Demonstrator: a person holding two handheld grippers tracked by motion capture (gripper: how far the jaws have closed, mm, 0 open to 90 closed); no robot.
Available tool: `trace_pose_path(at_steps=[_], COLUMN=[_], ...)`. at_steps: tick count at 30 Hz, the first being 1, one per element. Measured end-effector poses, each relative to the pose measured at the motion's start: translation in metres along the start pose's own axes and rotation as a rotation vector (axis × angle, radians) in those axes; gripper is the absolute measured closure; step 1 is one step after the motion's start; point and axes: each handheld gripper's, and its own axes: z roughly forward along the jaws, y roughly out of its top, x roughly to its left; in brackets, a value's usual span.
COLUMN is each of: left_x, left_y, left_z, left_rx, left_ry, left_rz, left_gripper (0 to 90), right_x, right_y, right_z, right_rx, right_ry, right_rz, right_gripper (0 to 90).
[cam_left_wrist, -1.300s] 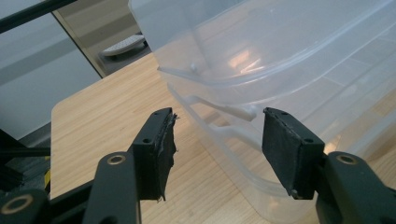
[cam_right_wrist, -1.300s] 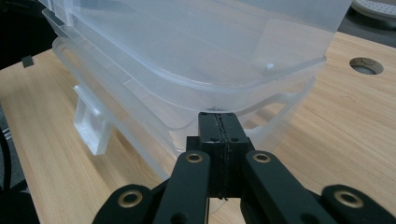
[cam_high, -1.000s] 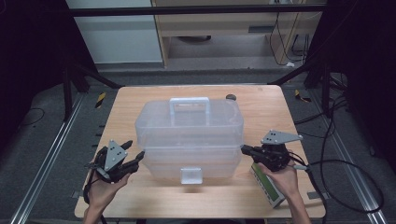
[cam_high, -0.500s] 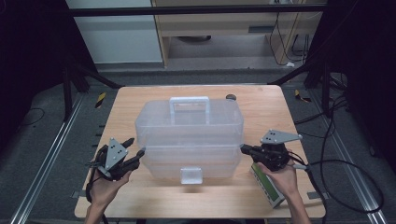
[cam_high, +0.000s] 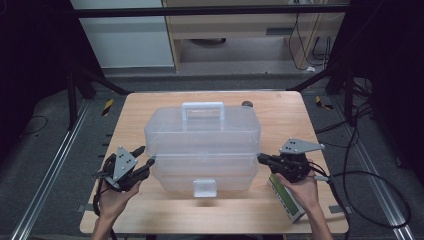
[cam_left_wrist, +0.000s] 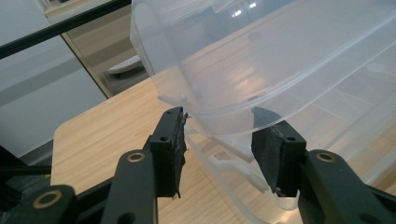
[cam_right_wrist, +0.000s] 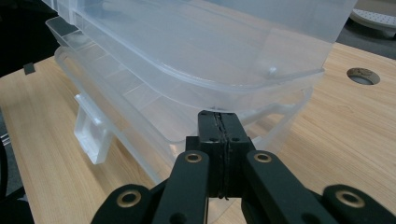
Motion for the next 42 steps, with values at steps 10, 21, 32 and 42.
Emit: trace_pose_path(at_steps=[10, 21, 32, 42], left_x=[0.001, 0.003, 0.005, 0.008], left_y=[0.004, 0.009, 0.013, 0.016], left_z=[0.002, 0.003, 0.004, 0.007], left_rx=[-0.021, -0.037, -0.039, -0.039], left_ry=[0.009, 0.021, 0.031, 0.038], left_rz=[0.001, -0.006, -0.005, -0.016], left_gripper=[56.6, 57.8, 58.7, 59.5], right_x=[-0.001, -0.002, 0.000, 0.000], right_y=[-0.001, -0.007, -0.013, -0.015], right_z=[-0.001, 0.008, 0.024, 0.028], right_rx=[0.004, 0.085, 0.184, 0.194], right_ry=[-0.014, -0.042, -0.075, -0.082], right_rz=[0.001, 0.027, 0.026, 0.034], right_gripper=[86.6, 73.5, 70.0, 70.8])
